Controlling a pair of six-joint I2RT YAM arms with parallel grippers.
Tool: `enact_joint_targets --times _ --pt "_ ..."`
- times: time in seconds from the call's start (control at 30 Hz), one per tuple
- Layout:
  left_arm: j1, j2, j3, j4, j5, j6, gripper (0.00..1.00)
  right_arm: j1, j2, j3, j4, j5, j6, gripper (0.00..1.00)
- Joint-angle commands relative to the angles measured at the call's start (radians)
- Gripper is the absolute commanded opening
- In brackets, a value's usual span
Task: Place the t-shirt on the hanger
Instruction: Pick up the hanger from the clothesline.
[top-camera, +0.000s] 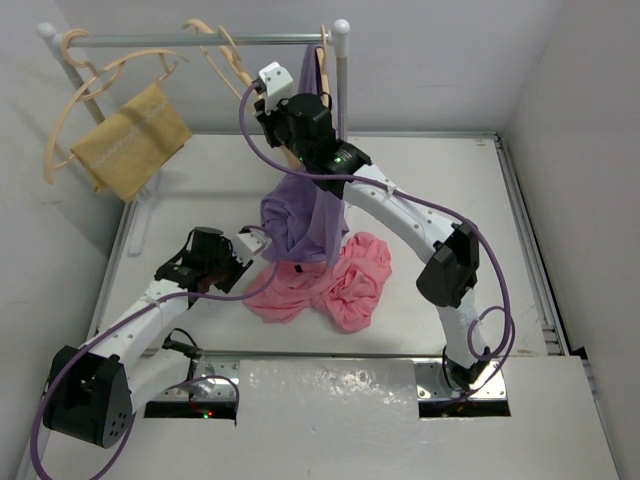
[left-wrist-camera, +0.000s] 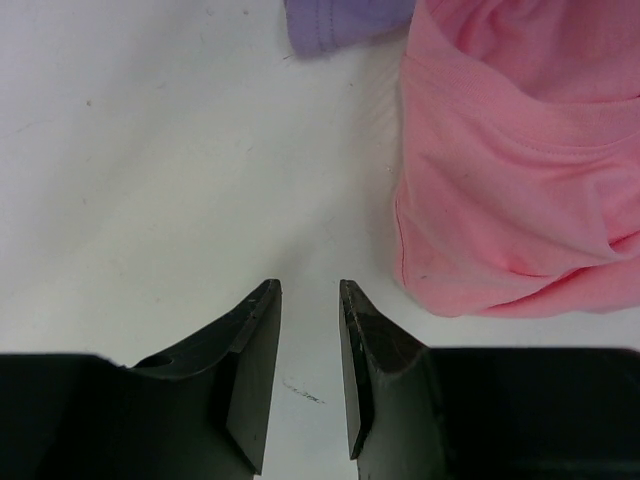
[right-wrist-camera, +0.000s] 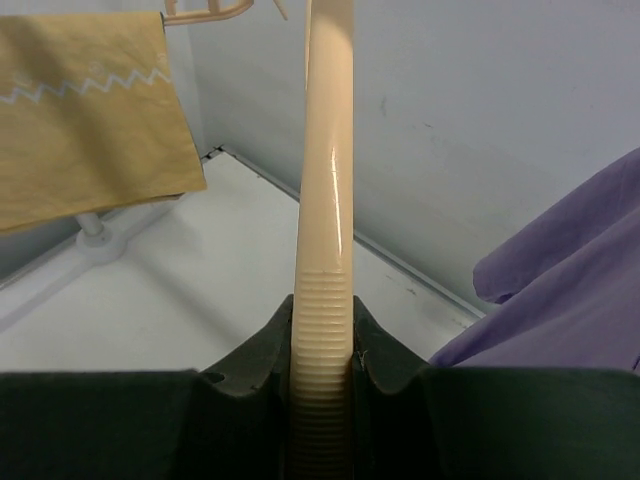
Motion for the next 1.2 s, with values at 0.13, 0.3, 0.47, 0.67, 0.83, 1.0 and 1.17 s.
enact_joint_targets --times 0.13,0.3,0.47,0.67,0.83,1.0,1.17 --pt "0.008 -0.017 -0.005 0.033 0.005 0.004 0.27 0.007 -0.044 0.040 0.175 0.003 0.081 0.00" --pt "0.008 -0.021 -0.006 0.033 0.003 0.004 0.27 0.007 -0.034 0.056 0.200 0.086 0.089 0.00" --pt "0.007 -0.031 -0.008 0.033 0.003 0.005 0.27 0.010 -0.076 -0.005 0.190 0.043 0.073 0.00" --pt "0.010 -0.023 -0.005 0.031 0.008 0.004 0.27 0.024 -0.203 -0.208 0.160 -0.147 0.046 0.00" --pt "0.010 -0.004 0.012 0.022 0.035 0.011 0.27 0.030 -0.329 -0.355 0.117 -0.280 0.012 0.00" --pt "0.008 -0.018 0.024 -0.048 0.104 0.077 0.27 0.030 -0.390 -0.420 -0.003 -0.334 -0.029 0.00" --pt "0.008 -0.158 0.003 -0.211 0.163 0.311 0.27 0.030 -0.444 -0.469 -0.092 -0.316 -0.049 0.00"
